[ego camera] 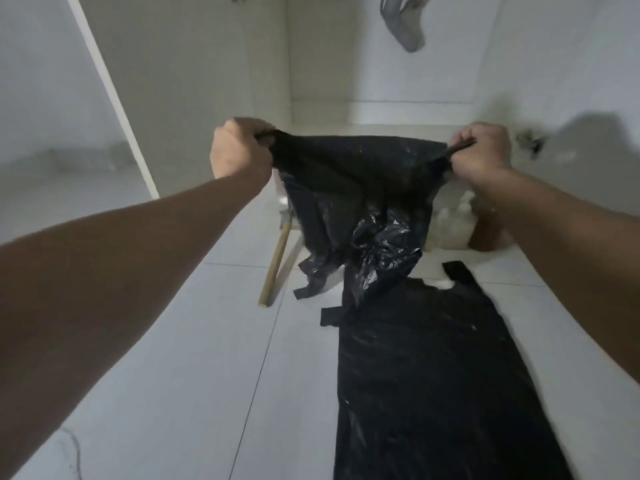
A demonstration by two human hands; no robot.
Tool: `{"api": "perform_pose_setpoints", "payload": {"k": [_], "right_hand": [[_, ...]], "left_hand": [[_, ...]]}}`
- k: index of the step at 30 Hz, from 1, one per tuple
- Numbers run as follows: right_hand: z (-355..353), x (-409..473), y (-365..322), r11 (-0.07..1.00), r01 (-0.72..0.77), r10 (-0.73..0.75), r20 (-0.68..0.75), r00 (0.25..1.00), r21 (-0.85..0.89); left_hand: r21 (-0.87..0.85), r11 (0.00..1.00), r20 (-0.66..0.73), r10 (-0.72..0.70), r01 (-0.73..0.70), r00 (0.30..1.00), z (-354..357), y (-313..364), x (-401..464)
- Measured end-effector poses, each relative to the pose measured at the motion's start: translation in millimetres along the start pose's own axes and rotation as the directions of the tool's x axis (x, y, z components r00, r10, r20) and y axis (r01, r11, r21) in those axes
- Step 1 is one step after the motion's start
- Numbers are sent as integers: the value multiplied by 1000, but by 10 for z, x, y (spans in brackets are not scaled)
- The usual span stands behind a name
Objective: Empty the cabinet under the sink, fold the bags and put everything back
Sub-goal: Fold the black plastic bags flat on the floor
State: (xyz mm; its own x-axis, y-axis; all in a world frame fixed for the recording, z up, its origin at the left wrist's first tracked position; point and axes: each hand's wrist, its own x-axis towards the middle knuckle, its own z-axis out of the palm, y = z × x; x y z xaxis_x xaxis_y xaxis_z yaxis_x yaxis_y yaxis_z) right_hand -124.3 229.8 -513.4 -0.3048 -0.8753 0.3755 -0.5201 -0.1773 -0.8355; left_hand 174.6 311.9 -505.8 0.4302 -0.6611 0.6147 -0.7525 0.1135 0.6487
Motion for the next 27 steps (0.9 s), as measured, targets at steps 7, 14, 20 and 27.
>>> {"api": "perform_pose_setpoints", "payload": {"k": [7, 14, 20, 27], "right_hand": [[-1025, -311, 751, 974, 227, -225, -112, 968, 4], [-1530, -1518, 2325, 952, 259, -233, 159, 959, -166], [-1564, -2208, 3001, 943, 4, 170, 489, 856, -333], [-1496, -2506, 2873, 888, -383, 458, 399, 794, -256]], "left_hand": [[-174, 902, -44, 393, -394, 919, 473, 533, -767], [-278, 718, 328, 696, -639, 639, 713, -70, -2315], [-296, 713, 639, 642, -635, 424, 845, -709, -3158], [-313, 780, 744, 556, -542, 370, 669, -929, -3752]]}}
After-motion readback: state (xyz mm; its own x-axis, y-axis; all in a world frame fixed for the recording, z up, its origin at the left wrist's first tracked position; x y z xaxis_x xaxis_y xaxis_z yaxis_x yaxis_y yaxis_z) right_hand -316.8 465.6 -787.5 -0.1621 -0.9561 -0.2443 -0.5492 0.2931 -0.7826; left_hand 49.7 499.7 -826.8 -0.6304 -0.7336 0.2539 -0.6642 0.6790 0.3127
